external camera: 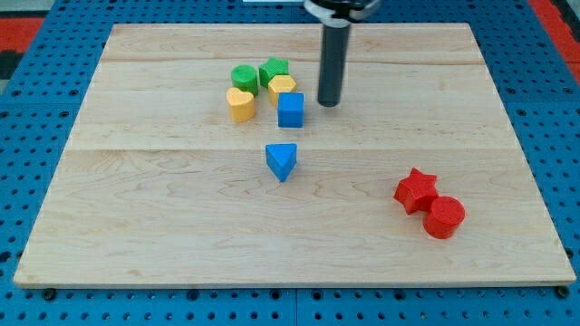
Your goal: Slide the yellow hexagon towards top left
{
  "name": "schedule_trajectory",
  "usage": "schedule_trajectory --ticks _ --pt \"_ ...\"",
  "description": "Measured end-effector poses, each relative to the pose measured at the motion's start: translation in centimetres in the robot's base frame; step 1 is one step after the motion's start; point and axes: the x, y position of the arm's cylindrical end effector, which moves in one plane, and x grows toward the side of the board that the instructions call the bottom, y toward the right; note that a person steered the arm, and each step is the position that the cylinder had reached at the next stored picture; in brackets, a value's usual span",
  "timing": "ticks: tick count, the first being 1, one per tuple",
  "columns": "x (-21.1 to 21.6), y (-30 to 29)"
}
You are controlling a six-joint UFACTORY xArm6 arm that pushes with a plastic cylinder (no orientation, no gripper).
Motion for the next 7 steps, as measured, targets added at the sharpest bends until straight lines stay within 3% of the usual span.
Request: schedule_trajectory --ticks 3,7 --pt "-2.6 -16.8" --pt "-6.6 -19.7"
